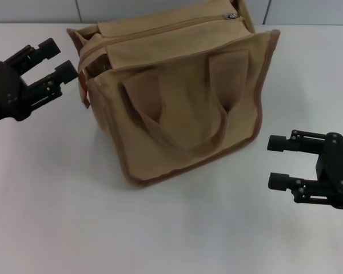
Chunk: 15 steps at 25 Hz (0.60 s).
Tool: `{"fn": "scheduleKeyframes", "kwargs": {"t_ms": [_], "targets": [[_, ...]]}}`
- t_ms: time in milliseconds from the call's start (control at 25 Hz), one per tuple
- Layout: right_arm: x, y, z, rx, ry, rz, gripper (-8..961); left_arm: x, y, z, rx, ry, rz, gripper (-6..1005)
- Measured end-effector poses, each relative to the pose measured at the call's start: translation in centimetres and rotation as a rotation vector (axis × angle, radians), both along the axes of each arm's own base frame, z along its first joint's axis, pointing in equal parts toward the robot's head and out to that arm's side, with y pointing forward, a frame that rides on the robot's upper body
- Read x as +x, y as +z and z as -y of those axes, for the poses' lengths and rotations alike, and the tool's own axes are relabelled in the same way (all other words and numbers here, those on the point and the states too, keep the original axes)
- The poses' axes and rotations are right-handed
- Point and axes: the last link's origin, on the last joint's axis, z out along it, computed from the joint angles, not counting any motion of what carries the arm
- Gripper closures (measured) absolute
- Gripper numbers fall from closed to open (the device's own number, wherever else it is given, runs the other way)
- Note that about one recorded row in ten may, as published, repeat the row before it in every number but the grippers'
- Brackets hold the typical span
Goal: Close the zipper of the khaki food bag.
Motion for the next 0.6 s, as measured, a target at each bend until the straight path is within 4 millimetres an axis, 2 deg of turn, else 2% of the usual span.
{"fn": "scheduleKeyframes", "kwargs": {"t_ms": [80, 240, 280, 320, 400, 440, 480, 560, 600], "targets": [[0.0, 0.0, 0.0, -0.004, 0.002, 0.002, 240, 0.5, 0.6, 0.8, -0.092, -0.046, 0.021, 314], [0.0, -0.2, 0.1, -0.012, 0.003, 0.005, 240, 0.8, 0.5, 1.1, -0.136, -0.072, 0.022, 183], [-0.1, -0.6, 0.2, -0.031, 0.010, 0.017, 240, 1.6, -1.0, 2.0, -0.273, -0.134, -0.002, 150], [-0.2, -0.8, 0.2, -0.038, 0.014, 0.022, 240, 1.8, -1.7, 2.2, -0.308, -0.147, -0.017, 152], [-0.4, -1.4, 0.1, -0.066, 0.031, 0.040, 240, 1.8, -1.7, 2.2, -0.308, -0.147, -0.017, 155], [-0.5, -1.8, 0.2, -0.079, 0.035, 0.048, 240, 2.1, -3.0, 2.5, -0.359, -0.172, -0.047, 157], [-0.5, -2.1, 0.2, -0.089, 0.039, 0.055, 240, 2.6, -5.9, 3.4, -0.433, -0.235, -0.126, 159], [-0.6, -2.9, 0.1, -0.098, 0.041, 0.068, 240, 2.7, -7.0, 3.7, -0.458, -0.250, -0.165, 160], [-0.6, -3.3, 0.0, -0.098, 0.041, 0.072, 240, 2.4, -8.3, 3.8, -0.483, -0.255, -0.222, 160]]}}
